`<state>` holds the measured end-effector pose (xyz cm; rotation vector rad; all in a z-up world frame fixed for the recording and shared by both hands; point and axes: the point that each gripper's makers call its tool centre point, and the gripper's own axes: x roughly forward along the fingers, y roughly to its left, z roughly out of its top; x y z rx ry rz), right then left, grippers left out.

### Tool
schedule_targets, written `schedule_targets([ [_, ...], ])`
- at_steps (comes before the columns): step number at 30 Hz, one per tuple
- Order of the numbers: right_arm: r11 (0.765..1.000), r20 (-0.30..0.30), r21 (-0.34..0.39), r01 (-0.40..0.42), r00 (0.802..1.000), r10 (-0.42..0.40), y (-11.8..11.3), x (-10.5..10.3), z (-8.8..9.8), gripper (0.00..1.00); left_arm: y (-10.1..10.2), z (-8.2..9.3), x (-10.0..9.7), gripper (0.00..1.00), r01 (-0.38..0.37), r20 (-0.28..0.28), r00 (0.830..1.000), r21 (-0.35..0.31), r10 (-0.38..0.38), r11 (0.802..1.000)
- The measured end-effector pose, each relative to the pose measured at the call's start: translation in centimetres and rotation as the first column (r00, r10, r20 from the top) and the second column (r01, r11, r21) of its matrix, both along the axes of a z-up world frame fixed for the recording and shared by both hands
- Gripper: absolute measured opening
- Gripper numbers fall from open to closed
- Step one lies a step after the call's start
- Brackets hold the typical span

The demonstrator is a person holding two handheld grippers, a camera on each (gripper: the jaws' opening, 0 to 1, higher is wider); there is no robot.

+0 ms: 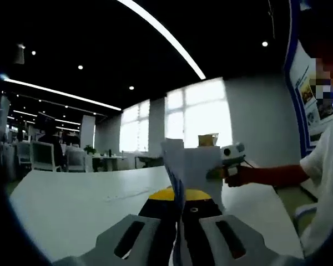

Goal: Organize the stack of printing papers by aligning and flattening the scattered papers on the table

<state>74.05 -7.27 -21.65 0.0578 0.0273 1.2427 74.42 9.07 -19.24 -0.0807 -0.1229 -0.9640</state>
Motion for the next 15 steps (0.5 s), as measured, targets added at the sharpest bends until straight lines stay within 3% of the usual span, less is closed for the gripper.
schedule_targets([
  [1,1.000,0.012,0.004,0.002,1.000,-0.002,0.3,-0.2,0.6,0.00,0.2,0.6,0.5,0.06,-0.031,0.028,0.999,0.017,0.030,0.999],
  [4,0.999,0.011,0.044,0.018,1.000,-0.019,0.6,-0.2,3.0,0.00,0.4,3.0,1.2,0.06,-0.057,0.021,0.998,-0.036,0.058,0.998],
  [5,0.999,0.031,0.049,0.023,0.999,-0.025,0.6,-0.2,3.4,0.00,0.4,3.4,1.2,0.06,-0.055,0.028,0.998,-0.038,0.056,0.998],
  [6,0.998,0.092,0.051,0.020,0.995,-0.025,0.6,-0.3,3.9,0.00,0.3,3.9,1.1,0.08,-0.052,0.050,0.997,-0.048,0.054,0.998],
  [7,0.998,0.110,0.056,0.014,0.994,-0.020,0.6,-0.4,3.6,0.01,0.2,3.6,1.1,0.14,-0.050,0.054,0.997,-0.045,0.053,0.998],
  [8,0.998,0.086,0.066,0.016,0.996,-0.021,0.5,-0.4,3.0,0.09,0.2,2.7,1.3,0.24,-0.058,0.027,0.998,-0.027,0.059,0.998],
  [9,0.999,0.030,0.052,0.009,0.999,-0.010,0.6,-0.6,1.8,0.13,0.2,1.8,1.2,0.26,-0.055,0.010,0.998,-0.015,0.055,0.998],
  [10,1.000,0.001,0.018,0.004,1.000,-0.004,0.5,-0.7,0.6,0.13,0.0,1.1,1.0,0.25,-0.041,0.012,0.999,-0.009,0.041,0.999],
  [13,1.000,0.020,0.026,0.012,1.000,-0.012,0.2,-0.3,-0.1,0.13,0.0,0.3,0.9,0.25,-0.044,0.018,0.999,-0.015,0.044,0.999],
  [15,0.999,-0.012,0.037,0.005,1.000,-0.005,0.2,-0.3,0.1,0.01,-0.1,0.5,0.9,0.20,-0.041,0.017,0.999,-0.015,0.041,0.999],
])
